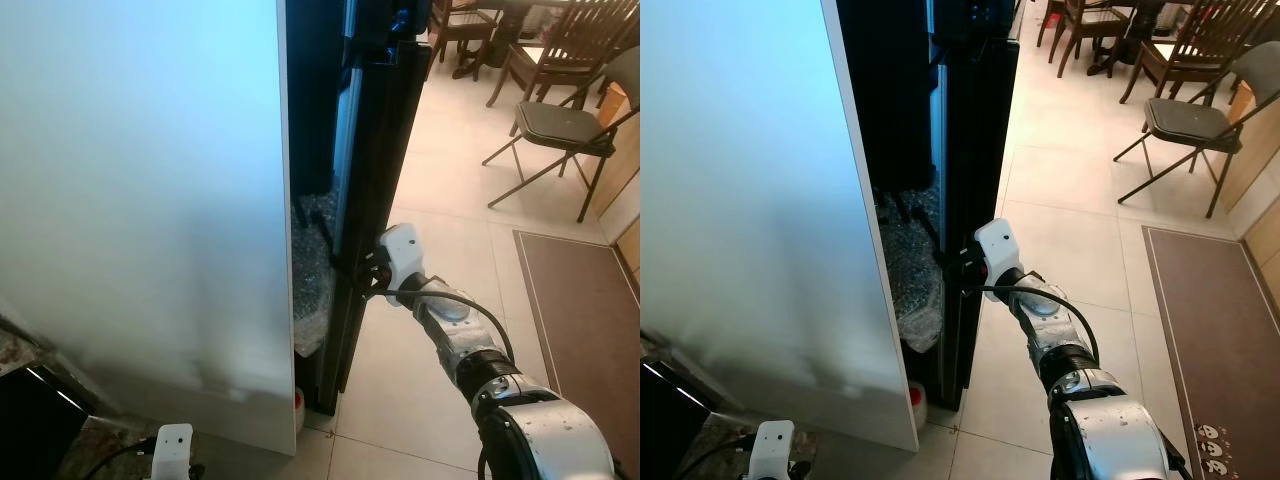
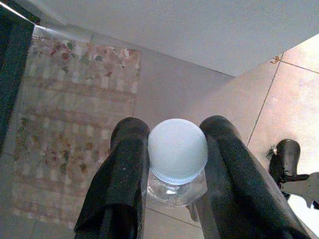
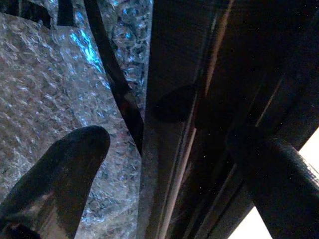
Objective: Restocking fridge
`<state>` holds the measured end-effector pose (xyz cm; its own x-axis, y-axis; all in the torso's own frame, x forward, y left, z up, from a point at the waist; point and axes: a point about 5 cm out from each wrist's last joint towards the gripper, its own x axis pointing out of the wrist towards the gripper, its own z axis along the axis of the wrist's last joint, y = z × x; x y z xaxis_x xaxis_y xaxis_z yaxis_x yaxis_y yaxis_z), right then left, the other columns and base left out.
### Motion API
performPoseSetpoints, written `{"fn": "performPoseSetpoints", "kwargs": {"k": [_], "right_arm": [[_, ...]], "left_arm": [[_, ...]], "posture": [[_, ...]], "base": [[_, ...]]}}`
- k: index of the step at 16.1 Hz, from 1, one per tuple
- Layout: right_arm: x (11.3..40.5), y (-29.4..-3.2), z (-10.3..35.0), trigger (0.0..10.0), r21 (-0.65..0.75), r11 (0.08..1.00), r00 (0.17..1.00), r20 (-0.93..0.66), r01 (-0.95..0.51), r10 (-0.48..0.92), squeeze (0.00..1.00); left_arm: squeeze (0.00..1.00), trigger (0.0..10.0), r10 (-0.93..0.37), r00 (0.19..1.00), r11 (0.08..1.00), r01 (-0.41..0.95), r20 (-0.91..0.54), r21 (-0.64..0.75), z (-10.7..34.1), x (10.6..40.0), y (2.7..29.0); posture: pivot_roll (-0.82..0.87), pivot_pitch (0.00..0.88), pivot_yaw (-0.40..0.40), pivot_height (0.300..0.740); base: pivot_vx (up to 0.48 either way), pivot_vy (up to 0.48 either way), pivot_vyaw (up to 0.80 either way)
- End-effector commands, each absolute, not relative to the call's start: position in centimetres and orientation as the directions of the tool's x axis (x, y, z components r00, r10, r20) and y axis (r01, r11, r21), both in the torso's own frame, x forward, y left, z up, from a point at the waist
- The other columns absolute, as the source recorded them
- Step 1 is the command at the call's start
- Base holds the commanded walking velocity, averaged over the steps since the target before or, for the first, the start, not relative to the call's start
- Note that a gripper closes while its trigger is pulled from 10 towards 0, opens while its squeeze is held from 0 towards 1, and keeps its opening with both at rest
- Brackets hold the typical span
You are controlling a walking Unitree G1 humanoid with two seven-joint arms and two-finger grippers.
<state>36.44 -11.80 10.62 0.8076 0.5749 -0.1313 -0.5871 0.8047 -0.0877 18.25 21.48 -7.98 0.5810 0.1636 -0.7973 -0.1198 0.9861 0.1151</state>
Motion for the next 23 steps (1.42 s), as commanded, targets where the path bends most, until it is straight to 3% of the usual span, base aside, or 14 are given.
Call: {"fn": "performPoseSetpoints", "kwargs": {"k": [1,5,10,17,23], "right_arm": [[36.8,-11.4,11.2,10.0,-0.102,0.800,0.805,-0.132,-0.591,0.578,0.00],[37.1,-11.2,11.5,10.0,-0.130,0.817,0.827,-0.130,-0.561,0.547,0.00],[38.2,-13.0,12.8,10.0,-0.147,0.917,0.928,-0.080,-0.372,0.364,0.00],[38.1,-17.2,12.4,10.0,-0.121,0.989,0.996,-0.052,-0.079,0.073,0.00],[35.8,-22.3,9.7,10.0,-0.150,0.970,0.974,-0.090,0.192,-0.206,0.00]], "left_arm": [[0.00,10.0,0.172,0.568,0.985,-0.119,-0.805,0.126,-8.1,18.1,21.6],[0.00,10.0,0.170,0.568,0.985,-0.117,-0.806,0.126,-8.1,18.1,21.6],[0.00,10.0,0.173,0.570,0.985,-0.122,-0.803,0.126,-8.0,18.2,21.6],[0.00,10.0,0.173,0.573,0.985,-0.116,-0.801,0.130,-7.9,18.3,21.8],[0.00,10.0,0.170,0.571,0.985,-0.107,-0.803,0.132,-7.9,18.2,21.9]], "posture": [[0.02,0.000,-0.032,0.740],[0.03,0.000,-0.034,0.740],[0.04,0.000,-0.034,0.740],[0.04,0.000,-0.018,0.740],[0.03,0.000,-0.013,0.740]], "base": [[0.000,0.000,0.00],[0.000,0.000,0.00],[0.000,0.000,0.00],[0.000,0.000,0.00],[0.000,0.000,0.00]]}}
